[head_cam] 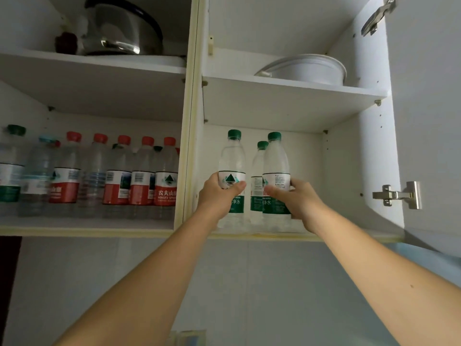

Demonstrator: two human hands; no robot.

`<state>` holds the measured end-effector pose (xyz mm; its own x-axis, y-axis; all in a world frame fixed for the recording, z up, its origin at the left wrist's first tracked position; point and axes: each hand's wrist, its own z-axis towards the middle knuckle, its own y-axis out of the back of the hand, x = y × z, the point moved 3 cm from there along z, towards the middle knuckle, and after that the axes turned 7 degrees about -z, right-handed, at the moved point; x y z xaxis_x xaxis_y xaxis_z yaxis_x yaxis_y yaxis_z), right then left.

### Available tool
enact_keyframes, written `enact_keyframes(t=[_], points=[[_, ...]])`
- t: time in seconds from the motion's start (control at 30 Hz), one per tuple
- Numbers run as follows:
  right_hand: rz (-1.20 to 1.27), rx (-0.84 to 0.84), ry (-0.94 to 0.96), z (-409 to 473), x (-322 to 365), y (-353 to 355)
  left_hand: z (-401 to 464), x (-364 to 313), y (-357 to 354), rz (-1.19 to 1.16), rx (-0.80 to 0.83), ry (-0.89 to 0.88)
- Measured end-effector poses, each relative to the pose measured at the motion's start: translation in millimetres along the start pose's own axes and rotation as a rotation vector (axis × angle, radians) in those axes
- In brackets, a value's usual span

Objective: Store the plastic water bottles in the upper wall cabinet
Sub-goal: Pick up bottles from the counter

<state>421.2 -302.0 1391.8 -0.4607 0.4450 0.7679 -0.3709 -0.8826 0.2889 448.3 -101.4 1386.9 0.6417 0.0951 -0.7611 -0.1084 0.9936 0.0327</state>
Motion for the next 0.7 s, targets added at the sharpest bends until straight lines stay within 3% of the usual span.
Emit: enact_keyframes(t=[0.53,0.7], points=[[-0.078,0.012,-0.024,15.8,-11.2,-5.4,9.8,1.4,-17.3,0.281,0.037,0.11],[-0.353,-0.064,-0.044,-3.8,-11.7,-3.7,-29.9,-8.9,6.3,0.352,0.043,0.008]])
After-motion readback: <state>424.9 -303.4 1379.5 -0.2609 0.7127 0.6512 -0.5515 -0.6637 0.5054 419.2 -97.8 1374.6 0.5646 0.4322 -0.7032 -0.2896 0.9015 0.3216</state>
